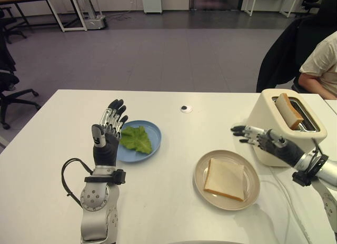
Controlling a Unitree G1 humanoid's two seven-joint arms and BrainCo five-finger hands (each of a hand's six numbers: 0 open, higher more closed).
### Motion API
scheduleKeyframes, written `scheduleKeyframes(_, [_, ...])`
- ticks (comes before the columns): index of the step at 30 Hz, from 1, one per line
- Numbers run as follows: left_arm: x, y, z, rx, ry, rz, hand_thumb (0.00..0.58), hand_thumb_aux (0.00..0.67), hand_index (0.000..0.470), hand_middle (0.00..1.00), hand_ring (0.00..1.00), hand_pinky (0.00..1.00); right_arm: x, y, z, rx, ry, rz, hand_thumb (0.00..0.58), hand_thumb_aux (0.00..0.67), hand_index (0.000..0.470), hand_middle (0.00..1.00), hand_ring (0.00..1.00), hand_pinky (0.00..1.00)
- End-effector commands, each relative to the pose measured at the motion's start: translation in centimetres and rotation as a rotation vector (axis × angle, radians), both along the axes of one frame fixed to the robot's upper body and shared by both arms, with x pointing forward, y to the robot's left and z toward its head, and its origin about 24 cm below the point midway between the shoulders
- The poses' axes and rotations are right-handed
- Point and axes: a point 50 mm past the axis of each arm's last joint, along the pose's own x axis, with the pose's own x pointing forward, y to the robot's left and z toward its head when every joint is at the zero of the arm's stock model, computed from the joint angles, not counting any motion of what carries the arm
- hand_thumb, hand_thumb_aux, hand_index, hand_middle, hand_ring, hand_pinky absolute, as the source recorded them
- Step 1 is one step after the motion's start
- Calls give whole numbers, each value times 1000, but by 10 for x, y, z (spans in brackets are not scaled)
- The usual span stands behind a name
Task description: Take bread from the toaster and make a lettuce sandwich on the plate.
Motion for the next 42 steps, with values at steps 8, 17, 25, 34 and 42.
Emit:
scheduleKeyframes(8, [98,40,-32,1321,239,193,0,0,0,0,0,0,-13,15,-8,193,-18,-62,0,0,0,0,0,0])
scheduleKeyframes(17, [131,66,-64,1824,362,174,0,0,0,0,0,0,-13,21,-36,444,12,-209,0,0,0,0,0,0])
scheduleKeyframes(25, [132,64,-68,1841,343,121,580,670,470,0,0,0,-15,23,-42,517,-17,-259,0,0,0,0,0,0])
scheduleKeyframes(34, [133,53,-52,1782,249,115,580,670,470,0,0,0,-12,22,-41,533,-31,-266,0,0,0,0,0,0])
scheduleKeyframes(42, [124,-1,13,1402,81,-39,580,670,470,0,0,0,-8,21,-40,539,-33,-262,0,0,0,0,0,0])
